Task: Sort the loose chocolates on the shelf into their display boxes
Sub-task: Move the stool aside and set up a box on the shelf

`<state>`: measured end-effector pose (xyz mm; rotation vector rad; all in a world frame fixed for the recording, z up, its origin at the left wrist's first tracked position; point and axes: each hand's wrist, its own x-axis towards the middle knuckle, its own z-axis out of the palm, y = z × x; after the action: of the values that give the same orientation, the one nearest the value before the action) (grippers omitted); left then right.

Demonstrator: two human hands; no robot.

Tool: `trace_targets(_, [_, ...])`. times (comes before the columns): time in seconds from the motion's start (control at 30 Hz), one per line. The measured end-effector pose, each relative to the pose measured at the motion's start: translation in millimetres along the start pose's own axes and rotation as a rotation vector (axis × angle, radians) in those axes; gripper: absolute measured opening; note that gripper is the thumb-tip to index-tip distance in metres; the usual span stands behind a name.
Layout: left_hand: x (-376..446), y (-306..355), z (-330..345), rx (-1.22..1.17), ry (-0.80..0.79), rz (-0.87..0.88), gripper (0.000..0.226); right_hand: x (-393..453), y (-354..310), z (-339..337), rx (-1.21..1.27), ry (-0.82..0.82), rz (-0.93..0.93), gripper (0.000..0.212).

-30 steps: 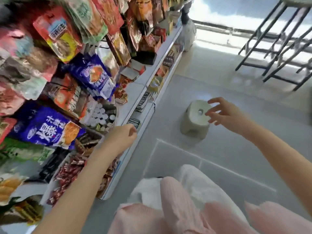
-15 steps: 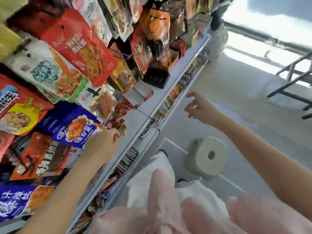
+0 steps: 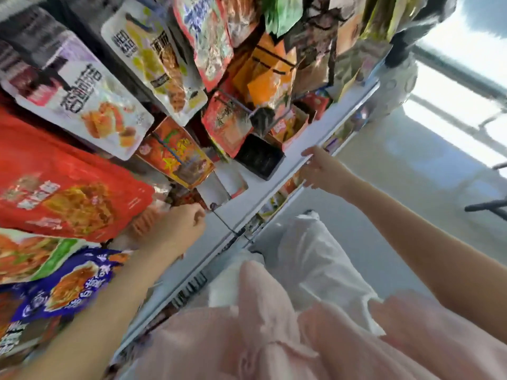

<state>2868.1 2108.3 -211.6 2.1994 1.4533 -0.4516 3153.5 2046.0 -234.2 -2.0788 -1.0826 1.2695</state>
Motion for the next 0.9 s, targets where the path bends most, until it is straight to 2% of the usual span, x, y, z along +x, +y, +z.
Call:
trace_targets(0.1, [22, 28, 10, -0.040, 0.058, -0.100, 0.023, 45, 10, -23, -0.096, -0.097, -0.028, 0.041])
trace_targets(0.2, [59, 64, 34, -0.168, 0.099, -0.242, 0.023, 94, 26, -40, -0.243, -0.235, -0.132, 0.040])
trace_targets(0.27, [96, 83, 56, -0.164, 0.109, -0.268, 0.024, 136, 47, -49, -0.284, -0.290, -0.209, 0.039])
trace_targets(0.37, [141, 98, 93, -0.133, 0.095, -0.300, 0.022, 190, 91, -45, -0.329, -0.313, -0.207, 0.038])
trace_targets(0.53, [210, 94, 196, -0.119, 0.230, -0.243, 0.034, 261, 193, 16, -0.276, -0.302, -0.268, 0.040])
trace_targets(0.63, [251, 80, 273, -0.091, 0.349, -0.218, 0.035, 294, 249, 61, -0.245, -0.235, -0.426, 0.043])
trace_targets(0.73, [274, 63, 338, 0.011, 0.401, -0.238, 0.041, 314, 288, 93, -0.199, -0.126, -0.594, 0.046])
trace_targets(0.9, [268, 55, 377, -0.004, 0.741, -0.152, 0.036, 311, 302, 115, -0.236, -0.003, -0.855, 0.050])
